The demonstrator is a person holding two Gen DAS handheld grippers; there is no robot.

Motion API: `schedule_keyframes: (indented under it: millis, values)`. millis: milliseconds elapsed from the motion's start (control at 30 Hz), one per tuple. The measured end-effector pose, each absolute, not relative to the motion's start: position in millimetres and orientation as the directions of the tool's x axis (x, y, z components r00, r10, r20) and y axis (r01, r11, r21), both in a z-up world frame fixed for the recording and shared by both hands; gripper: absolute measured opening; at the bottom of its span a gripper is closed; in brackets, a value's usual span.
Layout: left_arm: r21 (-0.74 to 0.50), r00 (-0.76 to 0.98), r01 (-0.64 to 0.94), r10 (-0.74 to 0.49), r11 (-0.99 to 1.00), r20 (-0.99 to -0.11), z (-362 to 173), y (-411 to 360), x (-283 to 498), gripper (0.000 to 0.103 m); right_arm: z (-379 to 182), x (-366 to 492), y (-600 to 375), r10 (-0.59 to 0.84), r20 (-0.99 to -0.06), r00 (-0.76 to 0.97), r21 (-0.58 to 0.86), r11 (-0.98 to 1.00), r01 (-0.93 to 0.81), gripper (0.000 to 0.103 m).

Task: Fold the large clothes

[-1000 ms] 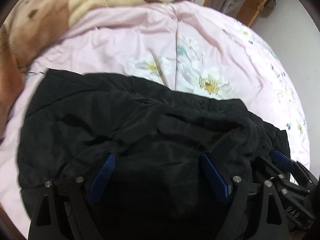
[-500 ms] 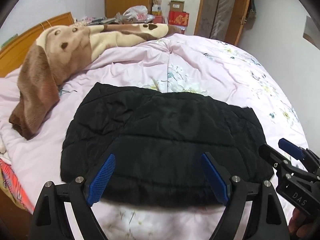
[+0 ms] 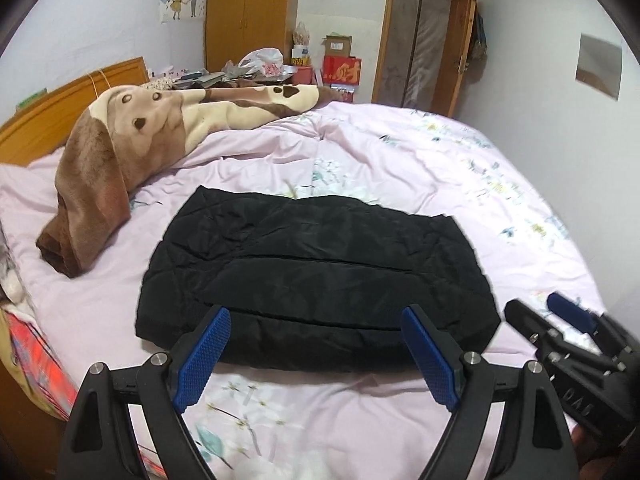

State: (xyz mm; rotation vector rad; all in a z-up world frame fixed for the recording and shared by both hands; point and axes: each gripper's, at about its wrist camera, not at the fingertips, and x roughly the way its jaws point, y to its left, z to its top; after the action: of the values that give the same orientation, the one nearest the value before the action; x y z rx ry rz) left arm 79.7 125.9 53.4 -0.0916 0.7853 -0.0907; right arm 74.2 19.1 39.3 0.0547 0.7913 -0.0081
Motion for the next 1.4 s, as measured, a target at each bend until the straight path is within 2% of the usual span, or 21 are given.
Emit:
schedule_keyframes:
  millis: [600, 767, 1133, 1400]
  values:
    - [-0.12, 0.698, -0.015, -0.075, 0.993, -0.712, 44, 129, 47, 0.087, 48, 35, 31, 0.023, -0.669, 0.743, 0.041, 0.999, 0.005, 0.069]
    - [-0.088, 0.717, -0.053, -0.023, 0.995, -0.697, 46, 131, 42, 0.087, 48, 33, 29, 0.019, -0.667, 0.745, 0.042, 0.999, 0.012, 0.069]
    - [-0.042, 0.714, -0.053, 0.009, 0.998, -0.7, 42, 126, 37, 0.087, 50, 28, 30, 0.02, -0.663, 0.748, 0.033, 0.999, 0.003, 0.069]
    - [-0.106, 0.729, -0.069, -0.022, 0.992, -0.684, 46, 133, 34, 0.087, 49, 27, 33, 0.019, -0.663, 0.748, 0.025, 1.0, -0.003, 0.069]
